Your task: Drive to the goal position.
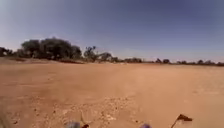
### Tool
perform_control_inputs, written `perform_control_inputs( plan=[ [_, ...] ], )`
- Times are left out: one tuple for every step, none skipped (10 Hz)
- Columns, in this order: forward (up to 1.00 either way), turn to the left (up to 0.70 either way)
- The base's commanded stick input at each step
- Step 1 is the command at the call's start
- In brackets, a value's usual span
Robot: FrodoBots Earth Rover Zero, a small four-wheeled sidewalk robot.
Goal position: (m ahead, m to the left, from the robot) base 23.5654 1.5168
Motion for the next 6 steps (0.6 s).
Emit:
perform_control_inputs(
  plan=[
    [0.7,0.0],
    [0.7,0.0],
    [0.7,0.0],
    [0.7,0.0],
    [0.7,0.0],
    [0.7,0.0]
  ],
)
